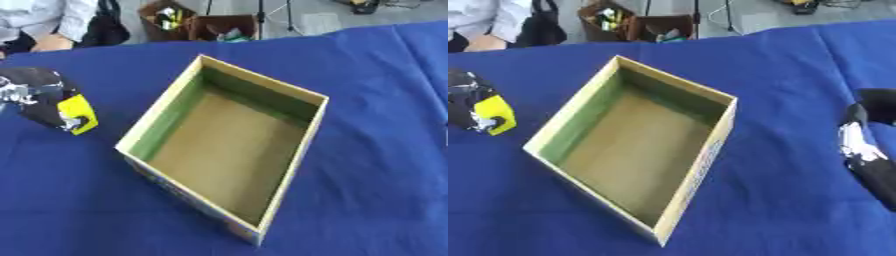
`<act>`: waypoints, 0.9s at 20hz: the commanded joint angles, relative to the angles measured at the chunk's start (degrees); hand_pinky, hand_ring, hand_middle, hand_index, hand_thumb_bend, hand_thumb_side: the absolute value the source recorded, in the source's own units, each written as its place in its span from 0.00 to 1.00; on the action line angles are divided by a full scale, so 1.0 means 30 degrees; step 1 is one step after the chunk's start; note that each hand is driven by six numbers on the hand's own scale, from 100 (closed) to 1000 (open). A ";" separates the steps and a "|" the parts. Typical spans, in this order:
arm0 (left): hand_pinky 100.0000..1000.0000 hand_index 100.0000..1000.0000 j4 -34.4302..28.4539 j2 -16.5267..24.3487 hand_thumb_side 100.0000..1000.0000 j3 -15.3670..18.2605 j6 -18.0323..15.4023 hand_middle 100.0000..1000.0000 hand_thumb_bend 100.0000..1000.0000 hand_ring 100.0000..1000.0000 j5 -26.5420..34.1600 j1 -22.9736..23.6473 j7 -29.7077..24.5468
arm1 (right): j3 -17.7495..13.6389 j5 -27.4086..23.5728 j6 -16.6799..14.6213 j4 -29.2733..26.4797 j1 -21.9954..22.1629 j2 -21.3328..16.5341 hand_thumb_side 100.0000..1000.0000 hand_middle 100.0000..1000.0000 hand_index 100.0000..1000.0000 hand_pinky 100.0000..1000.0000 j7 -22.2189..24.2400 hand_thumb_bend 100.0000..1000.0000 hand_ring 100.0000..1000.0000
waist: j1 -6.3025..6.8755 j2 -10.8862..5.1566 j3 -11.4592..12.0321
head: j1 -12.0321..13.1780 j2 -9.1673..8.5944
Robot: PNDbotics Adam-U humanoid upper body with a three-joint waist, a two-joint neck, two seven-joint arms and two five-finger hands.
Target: Pick up objects on the table and place them in the box.
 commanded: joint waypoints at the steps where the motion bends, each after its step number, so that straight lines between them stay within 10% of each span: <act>1: 0.26 0.66 -0.0200 0.0473 0.57 0.0034 -0.0025 0.44 0.22 0.44 -0.0461 -0.0267 0.1103 | -0.0055 -0.0009 -0.0001 -0.0285 -0.0049 -0.0131 0.38 0.55 0.71 0.68 0.0029 0.00 0.62 | -0.0044 -0.0394 -0.0003 | -0.0038 -0.0143; 8: 0.00 0.47 -0.0079 0.0424 0.45 0.0059 0.0324 0.27 0.01 0.26 -0.1465 -0.0318 0.3043 | -0.0059 -0.0051 -0.0008 -0.0285 -0.0027 -0.0105 0.38 0.55 0.71 0.68 0.0068 0.00 0.62 | -0.0031 -0.0446 0.0003 | -0.0065 -0.0114; 18: 0.00 0.44 -0.0233 0.0412 0.34 -0.0036 0.0378 0.29 0.05 0.30 -0.0895 -0.0382 0.3939 | -0.0090 -0.0130 0.0037 -0.0285 0.0059 -0.0054 0.38 0.55 0.71 0.68 0.0067 0.00 0.62 | -0.0021 -0.0677 0.0107 | -0.0125 -0.0007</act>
